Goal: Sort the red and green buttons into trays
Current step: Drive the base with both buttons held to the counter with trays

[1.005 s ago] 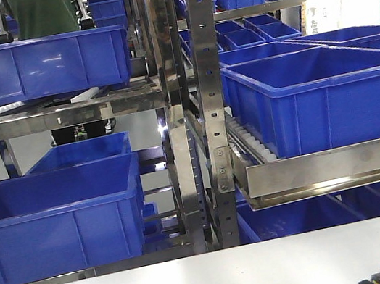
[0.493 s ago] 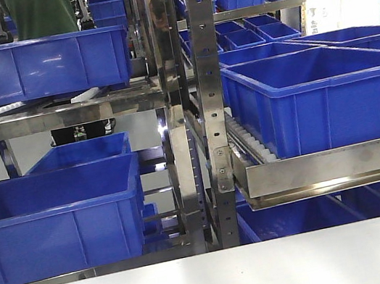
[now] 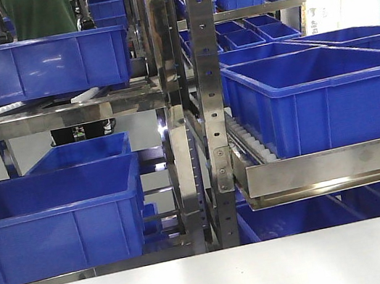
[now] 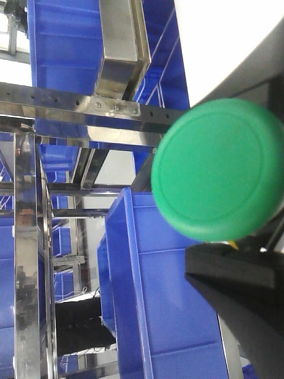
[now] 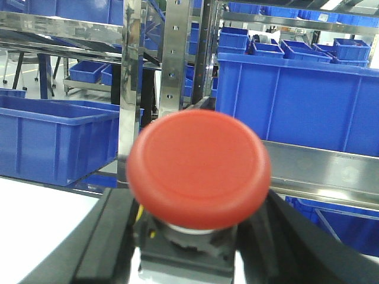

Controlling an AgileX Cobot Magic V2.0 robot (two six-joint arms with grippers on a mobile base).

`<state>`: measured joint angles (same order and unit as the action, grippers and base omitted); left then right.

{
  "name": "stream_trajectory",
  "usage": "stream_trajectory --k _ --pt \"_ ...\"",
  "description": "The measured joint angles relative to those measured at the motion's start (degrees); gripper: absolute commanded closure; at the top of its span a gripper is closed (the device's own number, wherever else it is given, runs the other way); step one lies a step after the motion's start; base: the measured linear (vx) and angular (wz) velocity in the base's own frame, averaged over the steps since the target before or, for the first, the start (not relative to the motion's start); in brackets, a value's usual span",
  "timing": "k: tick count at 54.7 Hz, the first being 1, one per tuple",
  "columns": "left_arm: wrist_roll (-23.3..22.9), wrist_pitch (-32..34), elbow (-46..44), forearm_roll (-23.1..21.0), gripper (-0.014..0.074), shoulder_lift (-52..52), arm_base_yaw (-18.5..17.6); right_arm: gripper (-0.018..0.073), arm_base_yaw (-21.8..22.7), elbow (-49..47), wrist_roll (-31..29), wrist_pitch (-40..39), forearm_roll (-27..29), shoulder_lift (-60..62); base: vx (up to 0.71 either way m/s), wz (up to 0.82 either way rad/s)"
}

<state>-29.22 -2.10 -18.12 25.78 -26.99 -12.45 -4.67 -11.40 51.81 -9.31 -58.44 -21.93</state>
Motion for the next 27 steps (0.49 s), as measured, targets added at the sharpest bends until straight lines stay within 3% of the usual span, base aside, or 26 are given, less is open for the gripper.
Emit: stream_trajectory --k 27 --pt "0.0 -0.2 0.0 0.0 0.0594 0.0 0.0 0.0567 0.0 0.0 0.0 0.0 0.0 0.0 -0.01 0.06"
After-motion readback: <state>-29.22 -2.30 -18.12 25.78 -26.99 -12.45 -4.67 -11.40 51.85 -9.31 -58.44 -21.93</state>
